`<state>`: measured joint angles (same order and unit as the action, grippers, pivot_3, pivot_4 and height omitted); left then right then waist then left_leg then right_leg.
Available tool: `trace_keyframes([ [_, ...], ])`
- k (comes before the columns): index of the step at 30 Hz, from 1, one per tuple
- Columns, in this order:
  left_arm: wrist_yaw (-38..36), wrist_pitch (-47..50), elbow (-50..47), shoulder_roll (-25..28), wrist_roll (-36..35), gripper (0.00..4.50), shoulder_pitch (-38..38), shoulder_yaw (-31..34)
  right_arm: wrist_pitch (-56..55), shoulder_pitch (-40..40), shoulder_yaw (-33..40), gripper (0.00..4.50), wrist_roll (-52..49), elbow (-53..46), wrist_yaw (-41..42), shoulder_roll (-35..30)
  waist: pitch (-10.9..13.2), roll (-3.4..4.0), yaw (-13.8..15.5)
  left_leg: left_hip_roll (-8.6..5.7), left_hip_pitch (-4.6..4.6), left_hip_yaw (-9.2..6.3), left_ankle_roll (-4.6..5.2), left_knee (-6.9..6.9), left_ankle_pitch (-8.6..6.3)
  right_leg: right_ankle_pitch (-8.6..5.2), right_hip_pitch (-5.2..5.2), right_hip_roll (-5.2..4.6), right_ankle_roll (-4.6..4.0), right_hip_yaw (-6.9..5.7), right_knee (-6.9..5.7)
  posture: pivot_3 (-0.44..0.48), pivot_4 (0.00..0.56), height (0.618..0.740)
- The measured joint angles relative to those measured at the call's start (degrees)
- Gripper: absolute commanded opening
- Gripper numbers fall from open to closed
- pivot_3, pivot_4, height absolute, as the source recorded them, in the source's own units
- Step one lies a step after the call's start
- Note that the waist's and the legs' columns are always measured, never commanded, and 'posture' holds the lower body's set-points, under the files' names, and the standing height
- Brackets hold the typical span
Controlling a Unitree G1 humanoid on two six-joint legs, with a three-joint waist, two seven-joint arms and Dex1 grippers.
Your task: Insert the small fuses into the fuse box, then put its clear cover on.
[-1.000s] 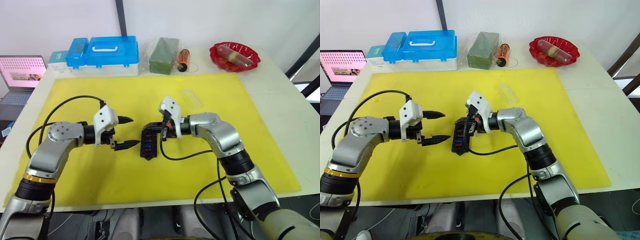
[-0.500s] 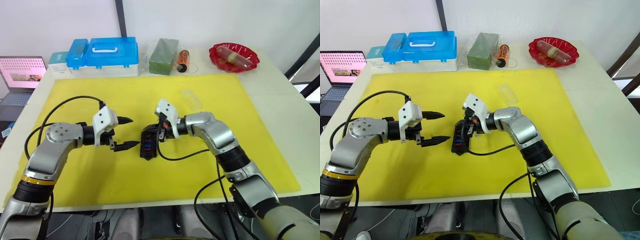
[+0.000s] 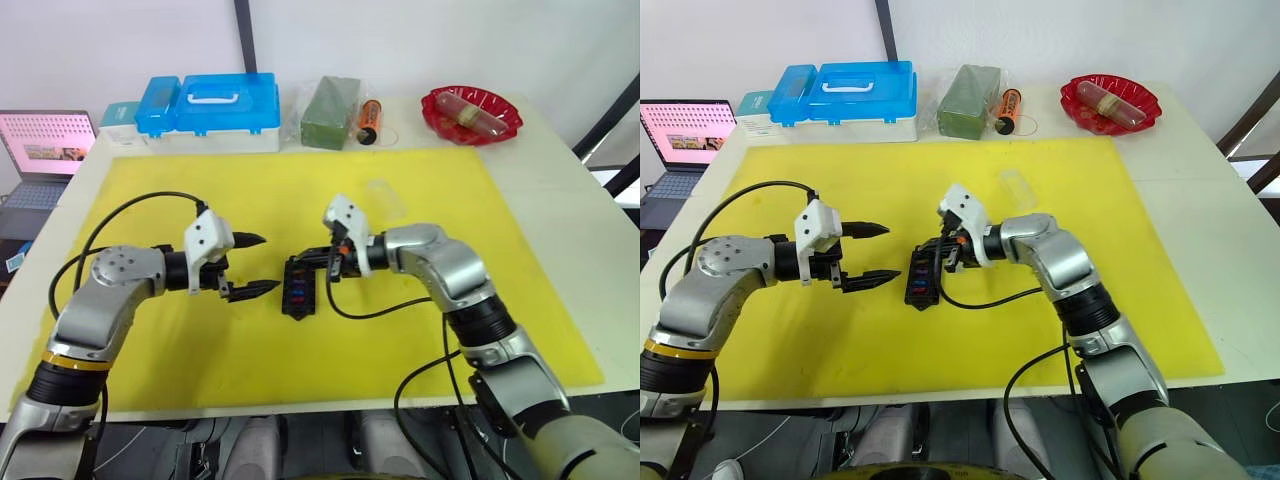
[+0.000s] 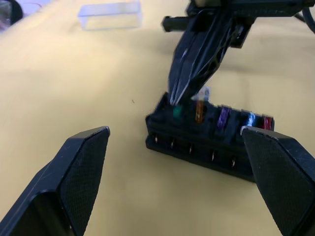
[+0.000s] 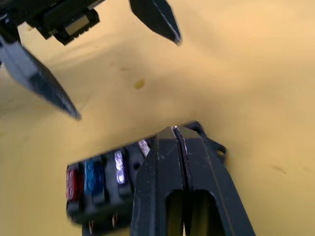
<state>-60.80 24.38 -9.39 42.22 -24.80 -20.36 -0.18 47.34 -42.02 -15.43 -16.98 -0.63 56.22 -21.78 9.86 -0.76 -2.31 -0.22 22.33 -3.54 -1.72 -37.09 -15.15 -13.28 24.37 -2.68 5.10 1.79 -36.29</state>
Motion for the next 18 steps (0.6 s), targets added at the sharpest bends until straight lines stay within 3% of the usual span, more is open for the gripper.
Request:
trace_keyframes([
  [5,-1.4,4.7,-1.7,3.1,-3.4,4.50,0.0,1.6,2.0,2.1,1.1,0.01,-2.9,-9.0,3.5,-9.3,0.0,-0.02,0.0,0.00,0.02,0.00,0.00,0.01,0.00,-0.01,0.00,0.00,0.00,-0.01,0.05,0.000,0.150,0.740],
  [8,-3.0,7.8,-2.2,7.3,-4.6,4.50,0.8,3.1,0.8,5.0,3.0,0.58,-3.4,-11.9,6.2,-17.3,0.0,-0.03,0.0,0.00,0.03,0.02,0.00,0.02,0.00,-0.01,0.00,0.00,0.00,-0.01,0.09,0.000,0.150,0.740],
  [12,-5.6,9.5,-2.0,12.8,-4.9,4.50,2.2,5.7,-1.0,8.9,7.1,1.97,-4.7,-13.0,10.6,-27.2,0.1,-0.03,0.0,0.02,0.03,0.04,0.00,0.02,0.00,-0.03,0.00,0.02,-0.02,-0.01,0.11,0.000,0.150,0.740],
  [18,-9.6,9.9,-1.9,17.8,-5.9,4.50,6.7,9.7,-2.9,13.0,13.4,4.10,-6.4,-12.4,14.3,-36.2,0.1,-0.02,0.0,0.04,0.02,0.08,0.01,0.06,-0.01,-0.07,0.01,0.02,-0.07,0.00,0.16,0.000,0.150,0.740],
])
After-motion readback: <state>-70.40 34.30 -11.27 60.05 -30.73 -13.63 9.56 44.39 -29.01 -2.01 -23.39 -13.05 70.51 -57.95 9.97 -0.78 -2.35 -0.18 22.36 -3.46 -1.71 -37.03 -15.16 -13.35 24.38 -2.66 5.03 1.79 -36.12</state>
